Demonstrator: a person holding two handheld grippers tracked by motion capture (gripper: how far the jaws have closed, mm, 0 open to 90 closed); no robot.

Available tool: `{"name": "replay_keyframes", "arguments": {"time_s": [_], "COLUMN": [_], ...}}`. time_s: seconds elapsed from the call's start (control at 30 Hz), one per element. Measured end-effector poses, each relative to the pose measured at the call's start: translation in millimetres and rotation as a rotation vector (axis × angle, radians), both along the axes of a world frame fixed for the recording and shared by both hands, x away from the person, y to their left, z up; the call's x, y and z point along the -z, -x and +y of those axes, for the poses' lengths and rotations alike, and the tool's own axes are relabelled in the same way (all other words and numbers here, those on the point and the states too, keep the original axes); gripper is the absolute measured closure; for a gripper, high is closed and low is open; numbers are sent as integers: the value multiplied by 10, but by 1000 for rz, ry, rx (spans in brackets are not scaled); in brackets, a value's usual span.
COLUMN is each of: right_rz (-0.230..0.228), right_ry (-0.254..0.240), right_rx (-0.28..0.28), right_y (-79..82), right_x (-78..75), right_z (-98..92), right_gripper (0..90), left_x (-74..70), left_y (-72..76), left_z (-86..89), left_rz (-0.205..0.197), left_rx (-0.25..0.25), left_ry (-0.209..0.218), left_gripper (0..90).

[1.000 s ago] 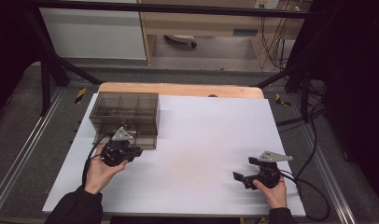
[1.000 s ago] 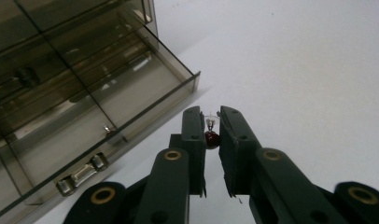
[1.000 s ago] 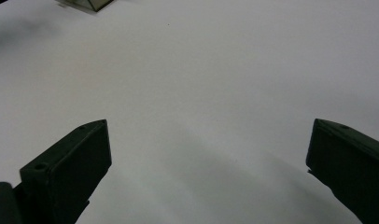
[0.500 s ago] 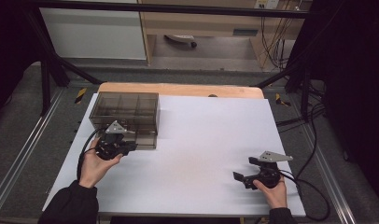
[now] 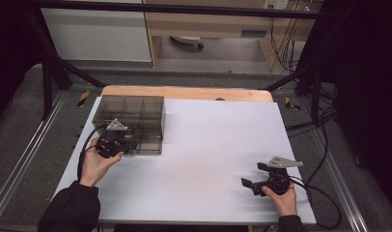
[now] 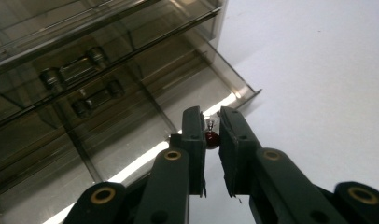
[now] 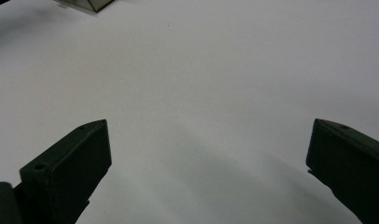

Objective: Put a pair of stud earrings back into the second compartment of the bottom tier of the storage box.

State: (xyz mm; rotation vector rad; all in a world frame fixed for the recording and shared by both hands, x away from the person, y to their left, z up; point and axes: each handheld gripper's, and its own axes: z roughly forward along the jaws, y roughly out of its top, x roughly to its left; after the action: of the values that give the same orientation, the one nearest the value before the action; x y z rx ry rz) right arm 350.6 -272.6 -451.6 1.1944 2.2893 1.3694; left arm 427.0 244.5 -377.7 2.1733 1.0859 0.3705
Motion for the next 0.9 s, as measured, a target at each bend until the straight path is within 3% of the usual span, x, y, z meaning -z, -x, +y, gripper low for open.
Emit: {"name": "replay_keyframes", "arguments": {"time_s": [0.6,0.9], "right_rz": [-1,-1], "right_ry": [2,1], "right_rx": [-1,-1], "right_y": [-3,-2], "right_x": [3,2], "right_z": [0,-1], "right_gripper": [7,7], "left_x": [180,291], "left_y": [-239,-333], "left_z": [125,157], "left_rz": [-11,8], "left_rx": [-58,-90], "left_ry": [-42,-66], "left_gripper": [801,801]}}
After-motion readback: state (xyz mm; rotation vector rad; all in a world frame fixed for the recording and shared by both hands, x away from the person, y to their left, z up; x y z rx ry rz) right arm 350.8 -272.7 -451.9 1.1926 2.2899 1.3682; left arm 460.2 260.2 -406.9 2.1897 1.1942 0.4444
